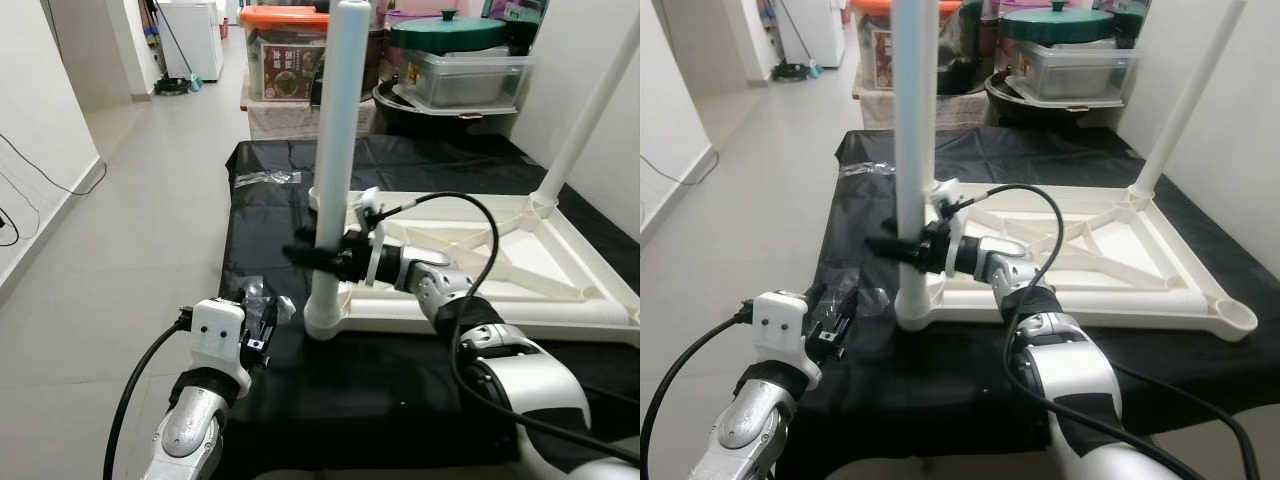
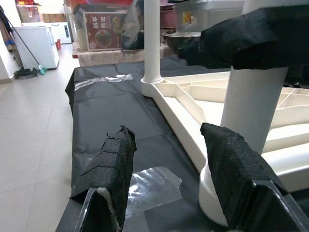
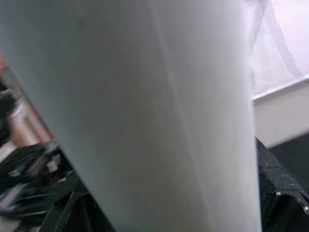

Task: Building children table

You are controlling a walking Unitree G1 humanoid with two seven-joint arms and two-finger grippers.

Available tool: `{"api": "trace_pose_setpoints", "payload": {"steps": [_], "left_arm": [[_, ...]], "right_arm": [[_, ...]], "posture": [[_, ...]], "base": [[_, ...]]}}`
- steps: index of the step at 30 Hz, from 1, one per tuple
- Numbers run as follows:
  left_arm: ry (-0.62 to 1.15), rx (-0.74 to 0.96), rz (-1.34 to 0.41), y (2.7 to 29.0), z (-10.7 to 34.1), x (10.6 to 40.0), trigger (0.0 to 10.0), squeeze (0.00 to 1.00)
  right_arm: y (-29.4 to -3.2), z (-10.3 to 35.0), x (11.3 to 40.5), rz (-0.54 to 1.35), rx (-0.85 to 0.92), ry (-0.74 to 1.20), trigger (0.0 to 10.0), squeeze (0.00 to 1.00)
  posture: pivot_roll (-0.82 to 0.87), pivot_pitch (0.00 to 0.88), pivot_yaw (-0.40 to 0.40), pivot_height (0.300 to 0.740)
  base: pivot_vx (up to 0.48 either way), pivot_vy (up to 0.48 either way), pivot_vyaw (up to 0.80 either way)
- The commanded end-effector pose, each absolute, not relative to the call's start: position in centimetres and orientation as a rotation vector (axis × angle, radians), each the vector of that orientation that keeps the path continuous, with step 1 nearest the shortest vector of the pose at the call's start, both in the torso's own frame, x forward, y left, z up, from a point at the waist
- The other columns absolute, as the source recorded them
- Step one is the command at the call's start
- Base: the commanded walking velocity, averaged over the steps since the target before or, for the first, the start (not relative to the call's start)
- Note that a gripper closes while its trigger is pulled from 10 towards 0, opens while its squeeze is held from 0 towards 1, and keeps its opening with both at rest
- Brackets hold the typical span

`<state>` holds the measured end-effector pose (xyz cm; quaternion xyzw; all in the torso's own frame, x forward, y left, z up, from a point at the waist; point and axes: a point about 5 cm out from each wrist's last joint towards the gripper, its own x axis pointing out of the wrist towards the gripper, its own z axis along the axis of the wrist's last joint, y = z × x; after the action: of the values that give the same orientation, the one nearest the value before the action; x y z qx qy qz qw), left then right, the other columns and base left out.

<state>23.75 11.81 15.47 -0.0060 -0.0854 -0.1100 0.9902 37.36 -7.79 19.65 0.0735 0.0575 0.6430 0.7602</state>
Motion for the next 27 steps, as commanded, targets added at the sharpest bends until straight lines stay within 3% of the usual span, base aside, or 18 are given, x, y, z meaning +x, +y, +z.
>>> {"api": "trace_pose_setpoints", "payload": {"steps": [1, 2, 3, 7, 9, 13, 16, 18, 20, 21, 22, 27], "left_arm": [[-0.154, -0.005, -0.218, 11.8, 15.2, 23.7, 10.0, 0.00], [-0.154, -0.006, -0.218, 11.8, 15.2, 23.7, 10.0, 0.00], [-0.154, -0.006, -0.219, 11.8, 15.2, 23.7, 10.0, 0.00], [-0.153, -0.006, -0.221, 11.8, 15.2, 23.6, 10.0, 0.00], [-0.153, -0.007, -0.222, 11.8, 15.2, 23.6, 10.0, 0.00], [-0.151, -0.008, -0.224, 11.7, 15.1, 23.5, 10.0, 0.00], [-0.151, -0.009, -0.224, 11.7, 15.1, 23.5, 10.0, 0.00], [-0.150, -0.009, -0.223, 11.8, 15.0, 23.5, 10.0, 0.00], [-0.149, -0.009, -0.223, 11.9, 15.0, 23.6, 10.0, 0.00], [-0.149, -0.009, -0.223, 11.9, 15.0, 23.6, 10.0, 0.00], [-0.147, -0.007, -0.223, 11.9, 14.9, 23.6, 10.0, 0.00], [-0.145, -0.007, -0.226, 11.8, 14.8, 23.6, 10.0, 0.00]], "right_arm": [[-6.8, 19.6, 37.0, 1.465, 0.133, 0.158, 10.0, 0.00], [-6.6, 19.6, 37.0, 1.464, 0.120, 0.160, 3.5, 0.00], [-6.4, 19.6, 37.2, 1.439, 0.109, 0.147, 0.0, 0.00], [-6.3, 19.8, 37.3, 1.422, 0.100, 0.130, 0.0, 0.00], [-6.1, 19.7, 37.7, 1.321, 0.112, 0.099, 0.0, 0.00], [-6.6, 18.5, 39.3, 0.890, 0.094, 0.106, 0.0, 0.00], [-7.1, 18.1, 39.7, 0.752, 0.108, 0.120, 0.0, 0.00], [-9.6, 17.6, 40.6, 0.378, 0.113, 0.118, 0.0, 0.00], [-11.3, 17.5, 40.8, 0.142, 0.111, 0.097, 0.0, 0.00], [-11.3, 17.5, 40.8, 0.142, 0.111, 0.097, 0.0, 0.00], [-12.0, 17.6, 40.7, -0.006, 0.124, 0.073, 0.0, 0.00], [-12.4, 17.3, 40.3, -0.171, 0.176, 0.055, 0.0, 0.00]], "posture": [[0.03, 0.000, -0.041, 0.740], [0.03, 0.000, -0.041, 0.740], [0.04, 0.000, -0.041, 0.740], [0.04, 0.000, -0.041, 0.740], [0.04, 0.000, -0.039, 0.740], [0.04, 0.000, -0.040, 0.740], [0.04, 0.000, -0.040, 0.740], [0.04, 0.000, -0.035, 0.740], [0.03, 0.000, -0.034, 0.740], [0.03, 0.000, -0.034, 0.740], [0.03, 0.000, -0.034, 0.740], [0.03, 0.000, -0.030, 0.740]], "base": [[0.000, 0.000, 0.00], [0.000, 0.000, 0.00], [0.000, 0.000, 0.00], [0.000, 0.000, 0.00], [0.000, 0.000, 0.00], [0.000, 0.000, 0.00], [0.000, 0.000, 0.00], [0.000, 0.000, 0.00], [0.000, 0.000, 0.00], [0.000, 0.000, 0.00], [0.000, 0.000, 0.00], [0.000, 0.000, 0.00]]}}
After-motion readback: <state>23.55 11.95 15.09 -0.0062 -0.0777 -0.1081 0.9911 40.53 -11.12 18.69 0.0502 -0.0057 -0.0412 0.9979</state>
